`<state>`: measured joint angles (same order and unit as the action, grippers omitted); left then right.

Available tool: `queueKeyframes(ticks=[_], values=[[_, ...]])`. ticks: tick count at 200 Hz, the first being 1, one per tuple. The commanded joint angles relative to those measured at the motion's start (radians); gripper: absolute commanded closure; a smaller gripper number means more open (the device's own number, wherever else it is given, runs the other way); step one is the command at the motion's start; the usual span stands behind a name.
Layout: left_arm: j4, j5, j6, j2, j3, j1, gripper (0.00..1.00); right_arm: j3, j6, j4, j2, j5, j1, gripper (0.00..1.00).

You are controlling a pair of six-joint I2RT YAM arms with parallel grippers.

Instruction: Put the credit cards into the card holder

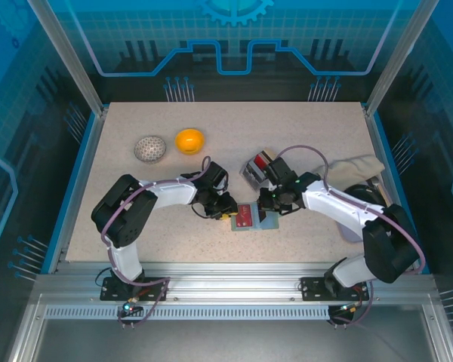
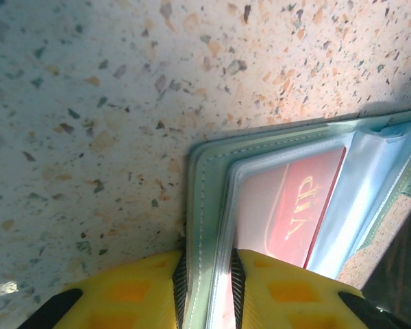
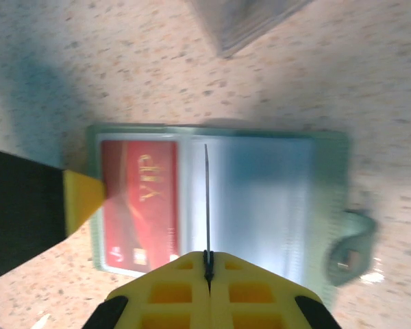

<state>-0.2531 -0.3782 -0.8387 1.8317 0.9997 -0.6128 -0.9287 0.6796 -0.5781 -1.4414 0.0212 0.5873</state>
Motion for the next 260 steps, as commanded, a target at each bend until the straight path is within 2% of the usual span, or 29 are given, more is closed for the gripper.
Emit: queueKeyframes(ticks=[1, 98, 128, 177, 260], values=[[0.016, 0.002, -0.007, 0.016, -0.008, -0.016, 0.73, -0.026, -0.05, -0.124, 0.003, 0.115, -0.018, 0.99], [0.011, -0.001, -0.005, 0.023, 0.003, -0.016, 0.73, -0.01, -0.046, -0.059, -0.119, 0.095, -0.006, 1.0], [0.009, -0.006, -0.004, 0.025, 0.003, -0.016, 0.73, -0.018, -0.036, -0.032, -0.135, 0.048, 0.009, 1.0], [0.016, -0.011, -0.007, 0.031, 0.005, -0.016, 0.73, -0.011, 0.003, 0.077, -0.153, -0.095, 0.009, 1.0], [0.017, -0.007, -0.007, 0.028, 0.001, -0.016, 0.73, -0.01, 0.036, 0.16, -0.115, -0.21, 0.002, 1.0]])
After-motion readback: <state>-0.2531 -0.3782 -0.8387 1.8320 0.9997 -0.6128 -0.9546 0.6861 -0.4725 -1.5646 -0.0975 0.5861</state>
